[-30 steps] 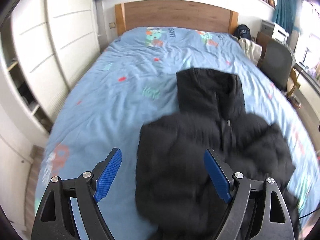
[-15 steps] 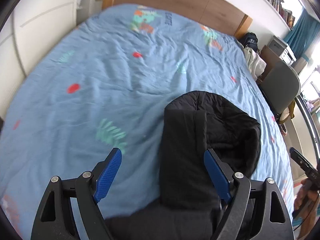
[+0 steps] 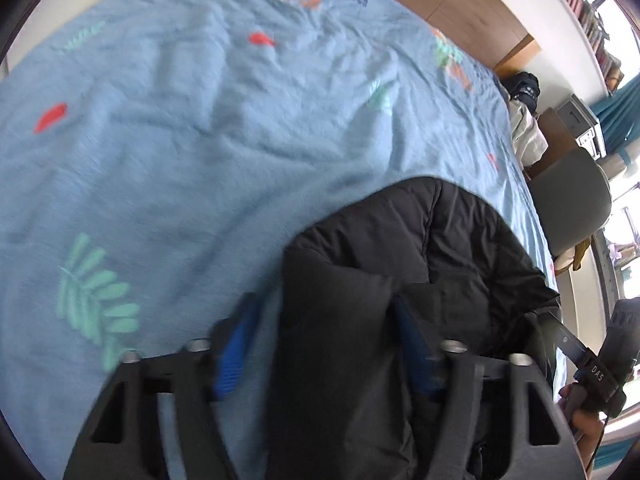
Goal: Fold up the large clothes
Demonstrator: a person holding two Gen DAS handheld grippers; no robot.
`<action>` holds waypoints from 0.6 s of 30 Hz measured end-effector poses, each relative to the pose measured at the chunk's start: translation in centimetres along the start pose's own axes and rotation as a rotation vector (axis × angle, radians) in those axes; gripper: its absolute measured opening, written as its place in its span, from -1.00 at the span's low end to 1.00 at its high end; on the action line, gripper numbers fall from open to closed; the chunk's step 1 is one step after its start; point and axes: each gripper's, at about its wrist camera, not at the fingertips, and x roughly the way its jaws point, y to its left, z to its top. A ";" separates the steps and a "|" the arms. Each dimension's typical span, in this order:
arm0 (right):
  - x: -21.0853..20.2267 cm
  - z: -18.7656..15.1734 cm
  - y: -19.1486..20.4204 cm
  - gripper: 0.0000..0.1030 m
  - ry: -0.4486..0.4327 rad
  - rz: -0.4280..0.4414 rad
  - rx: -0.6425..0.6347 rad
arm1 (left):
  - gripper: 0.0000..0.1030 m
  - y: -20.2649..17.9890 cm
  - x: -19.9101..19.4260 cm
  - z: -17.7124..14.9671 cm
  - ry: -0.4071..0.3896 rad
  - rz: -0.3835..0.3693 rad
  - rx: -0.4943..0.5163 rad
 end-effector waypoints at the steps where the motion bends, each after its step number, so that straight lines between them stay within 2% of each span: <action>1: 0.2 -0.1 0.0 0.24 0.004 -0.005 -0.002 | -0.21 -0.1 0.5 -0.1 0.014 -0.007 -0.007; 2: 0.6 -0.1 0.2 -0.10 0.015 -0.009 -0.013 | -0.28 -0.2 0.8 -0.3 0.023 -0.005 -0.009; 4: 1.1 -0.1 0.7 -0.42 0.042 -0.035 -0.040 | -0.64 -0.7 1.0 -0.7 0.027 0.015 0.007; 5: 1.0 -0.2 1.0 -0.61 0.052 -0.050 -0.050 | -0.67 -1.0 0.9 -0.9 0.028 0.025 0.013; 7: 0.2 -0.3 1.7 -0.70 0.053 -0.067 -0.082 | -0.76 -1.8 0.1 -1.3 0.012 0.056 0.046; 11: -2.7 -0.4 3.0 -0.74 0.059 -0.079 -0.117 | -0.79 -3.2 -3.0 -2.3 -0.023 0.064 0.091; 18: -12.6 -2.0 6.7 -0.75 0.040 -0.097 -0.173 | -0.80 -5.4 -11.1 -5.7 -0.073 0.044 0.134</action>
